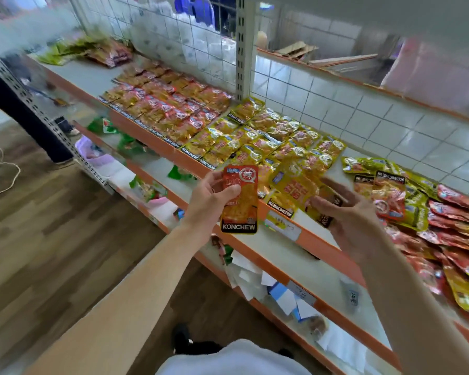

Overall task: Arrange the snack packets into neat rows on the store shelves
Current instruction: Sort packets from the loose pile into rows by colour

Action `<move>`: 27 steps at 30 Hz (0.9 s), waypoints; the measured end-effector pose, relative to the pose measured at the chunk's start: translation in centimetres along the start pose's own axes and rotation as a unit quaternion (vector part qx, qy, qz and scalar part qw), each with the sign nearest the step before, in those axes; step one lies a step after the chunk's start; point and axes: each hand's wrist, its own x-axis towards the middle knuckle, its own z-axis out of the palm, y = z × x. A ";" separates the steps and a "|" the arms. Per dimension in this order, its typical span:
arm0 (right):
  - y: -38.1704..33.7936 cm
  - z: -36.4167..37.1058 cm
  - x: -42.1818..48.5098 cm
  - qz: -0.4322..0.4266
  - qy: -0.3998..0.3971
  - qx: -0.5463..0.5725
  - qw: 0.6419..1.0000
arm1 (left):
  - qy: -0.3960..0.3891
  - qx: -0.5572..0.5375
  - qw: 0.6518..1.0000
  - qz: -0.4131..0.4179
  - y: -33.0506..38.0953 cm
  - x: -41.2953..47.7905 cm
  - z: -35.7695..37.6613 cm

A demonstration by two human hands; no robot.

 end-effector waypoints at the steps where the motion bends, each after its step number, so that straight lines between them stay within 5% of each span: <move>1: 0.5 1.3 0.0 0.003 0.017 0.021 1.000 | -0.003 -0.006 1.000 0.001 0.3 0.5 -1.1; 15: 5.9 18.9 1.2 0.016 0.026 0.254 0.967 | -0.041 0.029 0.999 0.015 5.5 5.5 -16.7; 27: 6.7 24.5 2.7 -0.008 0.057 0.119 0.991 | -0.021 0.060 0.998 0.020 7.6 7.9 -21.1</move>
